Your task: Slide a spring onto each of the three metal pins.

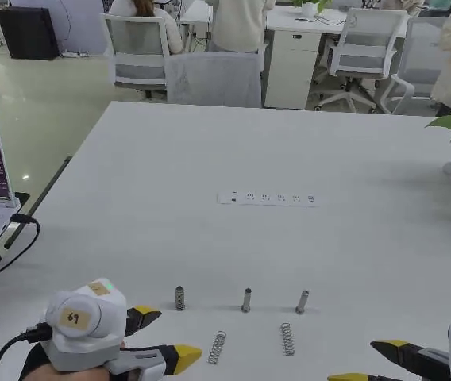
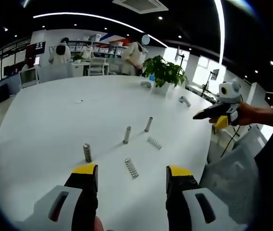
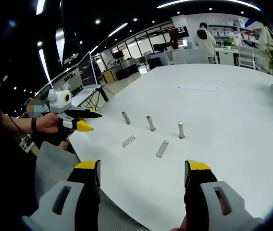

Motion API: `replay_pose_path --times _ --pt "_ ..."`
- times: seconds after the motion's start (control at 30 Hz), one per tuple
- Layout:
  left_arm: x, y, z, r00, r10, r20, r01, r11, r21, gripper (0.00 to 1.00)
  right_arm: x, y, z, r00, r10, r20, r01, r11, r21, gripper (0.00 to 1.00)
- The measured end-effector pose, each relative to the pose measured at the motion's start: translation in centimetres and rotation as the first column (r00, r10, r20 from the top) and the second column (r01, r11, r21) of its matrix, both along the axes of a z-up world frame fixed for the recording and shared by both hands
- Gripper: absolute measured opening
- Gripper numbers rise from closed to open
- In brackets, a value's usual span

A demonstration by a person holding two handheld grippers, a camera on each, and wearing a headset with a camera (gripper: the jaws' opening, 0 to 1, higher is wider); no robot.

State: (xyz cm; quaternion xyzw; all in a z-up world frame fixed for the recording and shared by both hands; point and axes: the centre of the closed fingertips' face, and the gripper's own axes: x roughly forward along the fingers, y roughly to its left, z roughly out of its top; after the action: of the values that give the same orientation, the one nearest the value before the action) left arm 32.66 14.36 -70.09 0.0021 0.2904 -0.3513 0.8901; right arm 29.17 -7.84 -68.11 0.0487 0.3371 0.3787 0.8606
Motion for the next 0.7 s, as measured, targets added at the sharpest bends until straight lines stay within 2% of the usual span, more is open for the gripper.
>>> replay_pose_path --times 0.7 --pt "1.1 -1.9 -2.8 0.998 0.006 -0.065 -0.004 1.0 0.025 0.49 -0.2 0.2 -0.1 1.0 0.004 -0.006 -0.004 1.0 0.007 0.7"
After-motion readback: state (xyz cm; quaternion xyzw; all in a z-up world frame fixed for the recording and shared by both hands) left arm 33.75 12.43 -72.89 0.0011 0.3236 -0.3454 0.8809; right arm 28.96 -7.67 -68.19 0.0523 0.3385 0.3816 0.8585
